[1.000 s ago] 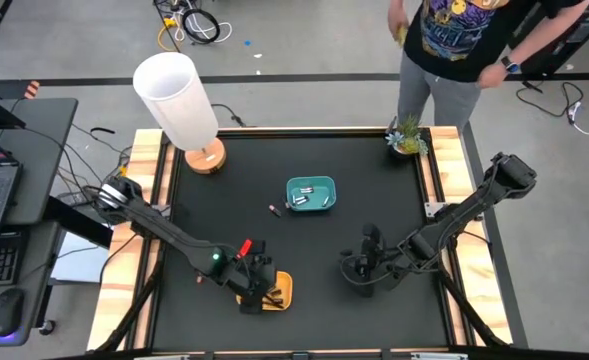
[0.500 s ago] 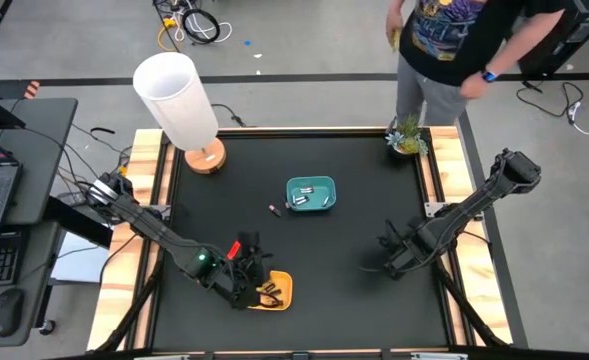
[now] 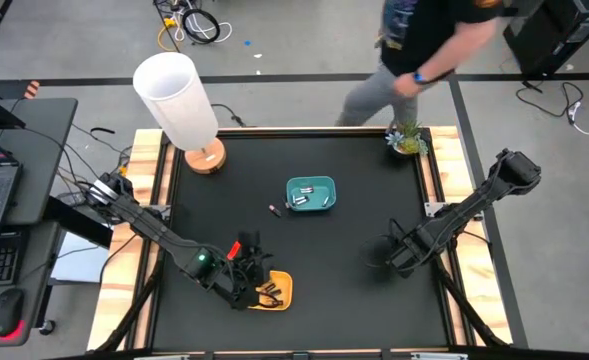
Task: Sort batteries
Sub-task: Put the silver battery into the blue bin
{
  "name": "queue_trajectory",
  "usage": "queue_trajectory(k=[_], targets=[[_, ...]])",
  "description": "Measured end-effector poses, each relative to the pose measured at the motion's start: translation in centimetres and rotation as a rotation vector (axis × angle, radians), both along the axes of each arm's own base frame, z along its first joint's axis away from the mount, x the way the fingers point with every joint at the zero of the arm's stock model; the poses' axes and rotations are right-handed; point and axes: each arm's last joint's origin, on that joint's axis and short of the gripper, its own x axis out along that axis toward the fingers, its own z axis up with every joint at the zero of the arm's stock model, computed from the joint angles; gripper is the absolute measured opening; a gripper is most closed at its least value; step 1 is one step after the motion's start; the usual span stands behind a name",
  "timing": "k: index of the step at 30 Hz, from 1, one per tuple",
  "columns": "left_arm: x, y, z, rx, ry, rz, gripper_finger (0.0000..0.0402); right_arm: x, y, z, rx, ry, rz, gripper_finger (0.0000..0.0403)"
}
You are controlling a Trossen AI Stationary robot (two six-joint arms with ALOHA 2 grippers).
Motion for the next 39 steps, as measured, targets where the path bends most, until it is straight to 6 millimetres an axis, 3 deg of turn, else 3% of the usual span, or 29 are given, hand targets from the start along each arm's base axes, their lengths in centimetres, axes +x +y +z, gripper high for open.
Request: queue_trajectory(k=[18, 28, 34, 39], targets=[[-0.1, 0.1, 0.0, 0.003, 0.008, 0.003, 0.0162, 0.1, 0.0, -1.2, 0.021, -0.071, -0.018, 0.009], [-0.1, 0.1, 0.0, 0.004, 0.01, 0.003, 0.0162, 0.2, 0.0, -1.3, 0.001, -0.099, -0.005, 0.0067], [-0.1, 0.1, 0.0, -0.001, 0.007, 0.008, 0.0162, 0.1, -0.1, -2.0, 0.015, -0.13, 0.027, 0.0015], [-0.1, 0.0, 0.0, -0.018, 0.001, 0.016, 0.0162, 0.4, 0.1, -1.5, -0.006, -0.164, 0.05, 0.0013]])
